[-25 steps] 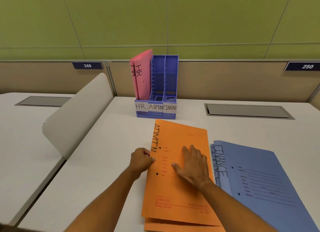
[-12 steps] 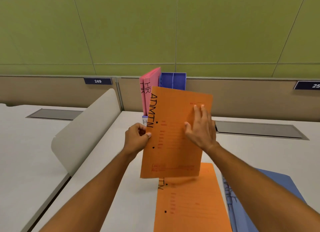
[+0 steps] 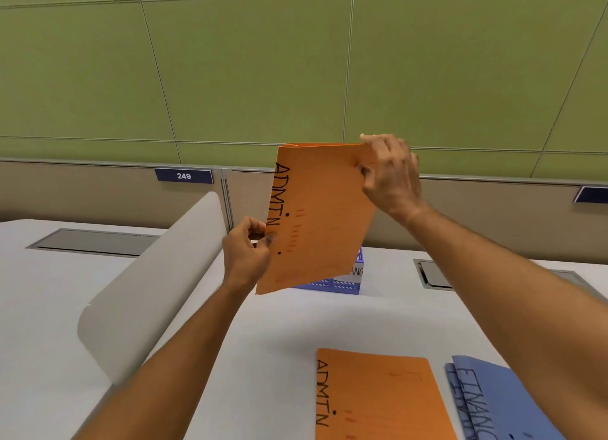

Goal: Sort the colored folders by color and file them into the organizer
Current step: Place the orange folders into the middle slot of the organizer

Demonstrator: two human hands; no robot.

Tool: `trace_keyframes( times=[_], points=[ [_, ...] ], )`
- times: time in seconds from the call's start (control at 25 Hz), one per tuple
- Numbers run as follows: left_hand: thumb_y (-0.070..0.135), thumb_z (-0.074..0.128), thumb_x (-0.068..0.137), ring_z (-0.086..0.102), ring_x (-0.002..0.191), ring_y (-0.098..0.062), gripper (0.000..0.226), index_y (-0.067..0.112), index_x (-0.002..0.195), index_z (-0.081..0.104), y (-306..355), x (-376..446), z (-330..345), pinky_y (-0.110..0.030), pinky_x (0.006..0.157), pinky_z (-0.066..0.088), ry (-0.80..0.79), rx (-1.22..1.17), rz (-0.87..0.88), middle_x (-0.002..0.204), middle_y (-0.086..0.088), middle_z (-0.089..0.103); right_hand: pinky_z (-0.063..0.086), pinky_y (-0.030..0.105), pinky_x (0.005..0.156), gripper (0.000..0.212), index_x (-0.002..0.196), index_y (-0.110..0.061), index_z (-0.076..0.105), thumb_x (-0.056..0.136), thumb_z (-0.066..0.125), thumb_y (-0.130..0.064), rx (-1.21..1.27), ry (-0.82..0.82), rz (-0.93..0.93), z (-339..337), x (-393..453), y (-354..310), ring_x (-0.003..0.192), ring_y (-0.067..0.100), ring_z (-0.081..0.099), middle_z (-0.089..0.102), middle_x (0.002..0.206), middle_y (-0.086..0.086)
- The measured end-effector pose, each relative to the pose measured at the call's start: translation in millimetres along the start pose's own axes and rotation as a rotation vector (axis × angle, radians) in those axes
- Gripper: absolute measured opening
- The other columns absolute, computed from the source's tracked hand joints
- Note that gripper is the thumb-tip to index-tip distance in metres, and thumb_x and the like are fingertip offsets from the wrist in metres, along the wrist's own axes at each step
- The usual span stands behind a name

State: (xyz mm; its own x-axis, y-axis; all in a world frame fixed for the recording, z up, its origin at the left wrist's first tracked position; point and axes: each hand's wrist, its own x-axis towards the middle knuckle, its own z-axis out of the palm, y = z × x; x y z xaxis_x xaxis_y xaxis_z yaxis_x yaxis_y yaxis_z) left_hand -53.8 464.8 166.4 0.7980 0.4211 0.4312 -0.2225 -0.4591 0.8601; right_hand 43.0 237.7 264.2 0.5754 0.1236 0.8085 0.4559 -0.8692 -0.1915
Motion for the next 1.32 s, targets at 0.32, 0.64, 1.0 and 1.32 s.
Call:
trace_keyframes(
  times=[0.32, 0.64, 1.0, 1.32],
  points=[
    [0.010, 0.064, 0.088, 0.060, 0.082, -0.013, 0.015, 0.017, 0.083, 0.051, -10.2, 35.6, 10.8, -0.022, 0.067, 0.049, 0.082, 0.018, 0.076, 0.094, 0.003, 0.063, 0.046, 0.041, 0.080, 0.025, 0.104, -0.009, 0.061, 0.080, 0.065, -0.013, 0.099, 0.018, -0.075, 31.0, 66.5, -13.4, 0.102, 0.031, 0.052, 0.059, 0.105, 0.014],
    [0.011, 0.066, 0.086, 0.059, 0.084, -0.011, 0.016, 0.016, 0.088, 0.052, -26.3, 59.0, 28.7, -0.011, 0.064, 0.044, 0.071, 0.021, 0.138, 0.097, 0.006, 0.061, 0.046, 0.043, 0.084, 0.032, 0.109, -0.014, 0.065, 0.077, 0.067, -0.010, 0.078, -0.141, -0.208, 56.3, 102.8, 6.1, 0.102, 0.031, 0.052, 0.062, 0.109, 0.009],
    [0.017, 0.074, 0.081, 0.062, 0.074, -0.002, 0.016, 0.014, 0.090, 0.062, -19.6, 59.0, 52.9, -0.002, 0.063, 0.048, 0.118, -0.061, 0.195, 0.090, 0.006, 0.065, 0.032, 0.026, 0.073, 0.022, 0.099, -0.007, 0.063, 0.077, 0.065, -0.006, 0.115, -0.112, -0.209, 75.7, 136.1, 8.7, 0.087, 0.022, 0.050, 0.064, 0.097, 0.013],
    [0.016, 0.076, 0.079, 0.060, 0.073, 0.001, 0.019, 0.018, 0.086, 0.059, -21.2, 88.3, 86.1, -0.010, 0.065, 0.051, 0.021, -0.044, 0.184, 0.082, 0.008, 0.062, 0.031, 0.024, 0.078, 0.025, 0.110, -0.008, 0.061, 0.085, 0.060, -0.004, 0.032, -0.103, -0.171, 96.6, 157.7, 16.6, 0.105, 0.028, 0.050, 0.059, 0.108, 0.015]
  ],
)
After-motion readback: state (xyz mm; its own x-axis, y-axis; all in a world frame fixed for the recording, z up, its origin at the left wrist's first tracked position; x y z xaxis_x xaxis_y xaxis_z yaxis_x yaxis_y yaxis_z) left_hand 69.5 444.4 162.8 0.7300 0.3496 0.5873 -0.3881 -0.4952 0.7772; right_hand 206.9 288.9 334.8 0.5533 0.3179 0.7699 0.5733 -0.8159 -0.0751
